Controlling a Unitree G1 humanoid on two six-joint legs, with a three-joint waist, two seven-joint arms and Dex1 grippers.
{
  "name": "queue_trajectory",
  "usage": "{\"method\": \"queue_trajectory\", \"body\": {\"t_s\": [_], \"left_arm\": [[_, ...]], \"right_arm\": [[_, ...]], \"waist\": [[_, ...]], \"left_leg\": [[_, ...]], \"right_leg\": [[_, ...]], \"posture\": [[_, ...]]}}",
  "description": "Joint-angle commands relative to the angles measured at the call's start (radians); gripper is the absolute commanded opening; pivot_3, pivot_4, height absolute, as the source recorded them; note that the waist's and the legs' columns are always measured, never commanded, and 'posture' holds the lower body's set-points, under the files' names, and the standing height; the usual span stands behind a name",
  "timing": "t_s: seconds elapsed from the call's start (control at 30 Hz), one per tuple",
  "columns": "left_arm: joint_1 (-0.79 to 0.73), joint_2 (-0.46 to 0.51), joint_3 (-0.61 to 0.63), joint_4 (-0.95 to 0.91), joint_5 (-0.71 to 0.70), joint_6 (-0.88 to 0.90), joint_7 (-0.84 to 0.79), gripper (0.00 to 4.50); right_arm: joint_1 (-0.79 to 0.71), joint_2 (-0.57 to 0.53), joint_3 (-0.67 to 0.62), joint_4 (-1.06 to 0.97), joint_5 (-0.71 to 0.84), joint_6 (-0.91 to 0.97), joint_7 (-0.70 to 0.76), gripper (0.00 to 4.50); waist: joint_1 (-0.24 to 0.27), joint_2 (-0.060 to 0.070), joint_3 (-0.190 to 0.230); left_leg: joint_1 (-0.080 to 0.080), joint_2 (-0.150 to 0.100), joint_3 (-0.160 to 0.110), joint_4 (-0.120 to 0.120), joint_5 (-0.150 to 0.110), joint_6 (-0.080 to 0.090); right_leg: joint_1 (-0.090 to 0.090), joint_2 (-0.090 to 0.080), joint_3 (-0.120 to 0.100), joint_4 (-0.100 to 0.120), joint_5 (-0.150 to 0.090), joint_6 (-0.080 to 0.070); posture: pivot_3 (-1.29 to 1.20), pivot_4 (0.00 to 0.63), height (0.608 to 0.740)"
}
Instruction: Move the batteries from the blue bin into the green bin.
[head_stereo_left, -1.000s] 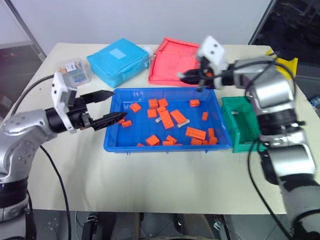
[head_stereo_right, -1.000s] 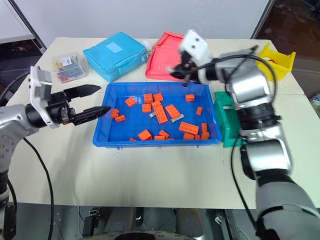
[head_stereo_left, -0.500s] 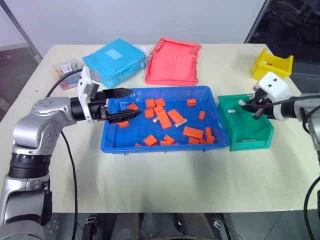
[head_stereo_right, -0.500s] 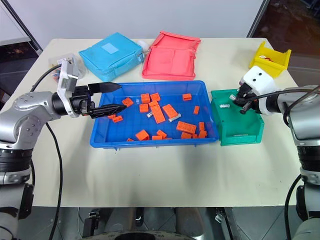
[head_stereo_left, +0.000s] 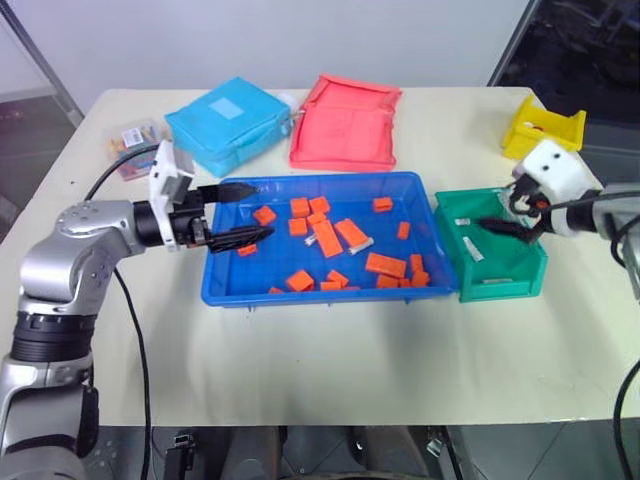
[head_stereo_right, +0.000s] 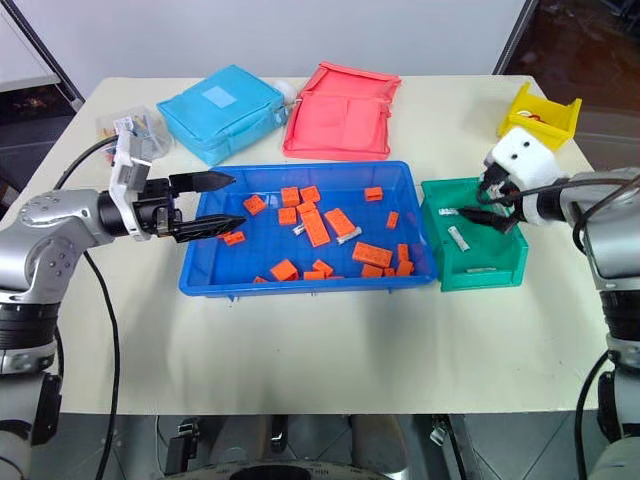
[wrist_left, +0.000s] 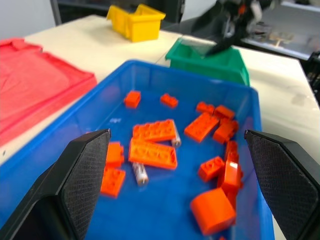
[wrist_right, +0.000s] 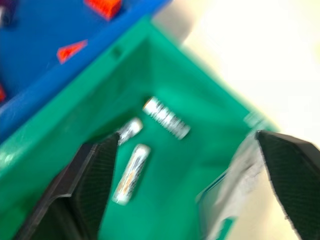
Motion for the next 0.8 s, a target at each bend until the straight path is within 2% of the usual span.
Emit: {"method": "queue_trajectory", "body": {"t_s": [0.03,0.13,0.23,0.4,0.57,0.8], "left_arm": [[0.041,0.048,0.054,-0.054,0.021,-0.024,0.008,4.50],[0.103,0.085,0.085,-0.089,0.036,-0.028,0.015,4.50],[0.158,0.100,0.156,-0.179,-0.037,0.039,0.053,4.50],[0.244,0.105,0.243,-0.304,-0.102,0.111,0.123,4.50],[0.293,0.087,0.318,-0.377,-0.161,0.155,0.210,4.50],[0.374,0.074,0.382,-0.460,-0.211,0.179,0.295,4.50]], "right_arm": [[-0.124,0.141,-0.009,-0.057,0.081,0.080,-0.056,4.48],[-0.155,0.321,0.007,-0.086,0.141,0.161,-0.122,4.48],[-0.135,0.504,0.047,-0.080,0.168,0.200,-0.193,4.48],[-0.095,0.643,0.133,-0.050,0.172,0.196,-0.234,4.48],[-0.095,0.686,0.192,0.007,0.153,0.151,-0.245,4.48],[-0.112,0.661,0.235,0.129,0.104,0.036,-0.217,4.48]], "waist": [[-0.009,0.000,0.000],[-0.012,-0.002,-0.001],[-0.013,-0.002,-0.001],[0.012,-0.001,-0.001],[0.011,-0.002,-0.001],[0.007,-0.002,-0.001]], "left_leg": [[0.000,0.000,0.000,0.000,0.000,0.000],[0.000,0.001,-0.002,-0.001,0.000,0.000],[0.000,0.002,-0.002,0.000,0.000,0.000],[-0.003,-0.001,-0.002,0.000,0.000,0.000],[-0.002,-0.003,-0.003,0.002,0.000,0.000],[-0.001,-0.002,-0.002,0.000,0.000,0.000]], "right_leg": [[0.000,0.000,0.000,0.000,0.000,0.000],[0.000,0.001,-0.001,0.001,0.000,0.000],[0.000,0.002,-0.001,0.001,0.000,0.000],[-0.001,-0.003,-0.001,0.001,0.000,0.000],[0.001,-0.004,-0.002,0.001,0.000,0.000],[0.001,-0.002,-0.002,0.001,0.000,0.000]], "posture": [[0.00,0.150,0.740],[0.00,0.150,0.740],[0.00,0.150,0.740],[0.00,0.150,0.740],[0.00,0.150,0.740],[0.00,0.150,0.740]]}}
